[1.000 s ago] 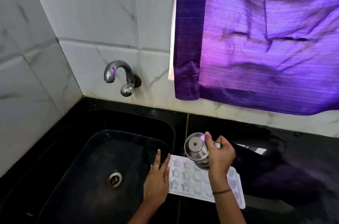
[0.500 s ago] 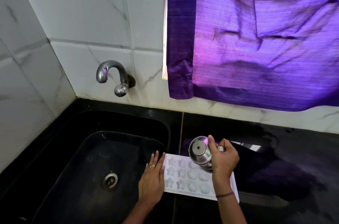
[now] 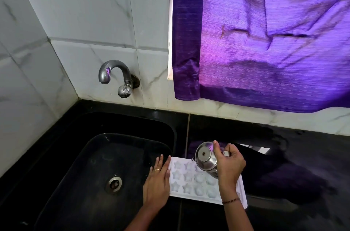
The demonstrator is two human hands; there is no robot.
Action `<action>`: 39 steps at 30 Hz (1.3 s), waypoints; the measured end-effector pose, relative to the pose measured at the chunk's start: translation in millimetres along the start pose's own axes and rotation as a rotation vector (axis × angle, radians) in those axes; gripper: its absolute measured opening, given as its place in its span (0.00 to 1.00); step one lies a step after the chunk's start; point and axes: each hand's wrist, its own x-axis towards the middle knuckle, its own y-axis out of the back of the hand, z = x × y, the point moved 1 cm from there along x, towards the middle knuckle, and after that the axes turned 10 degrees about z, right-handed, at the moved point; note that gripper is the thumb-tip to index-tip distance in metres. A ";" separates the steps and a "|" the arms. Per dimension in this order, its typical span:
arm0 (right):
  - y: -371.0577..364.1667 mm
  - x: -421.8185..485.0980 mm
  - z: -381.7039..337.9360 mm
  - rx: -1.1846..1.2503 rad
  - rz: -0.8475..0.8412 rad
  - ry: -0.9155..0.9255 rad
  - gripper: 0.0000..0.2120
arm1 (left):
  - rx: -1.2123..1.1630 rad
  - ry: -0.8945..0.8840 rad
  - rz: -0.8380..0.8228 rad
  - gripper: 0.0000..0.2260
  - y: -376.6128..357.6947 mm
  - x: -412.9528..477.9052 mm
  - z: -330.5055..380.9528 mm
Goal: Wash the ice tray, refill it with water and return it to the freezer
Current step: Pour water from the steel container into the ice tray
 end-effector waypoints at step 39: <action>27.5 24.6 11.6 0.017 0.085 -0.099 0.22 | -0.009 0.010 -0.008 0.31 -2.1 -0.5 -1.7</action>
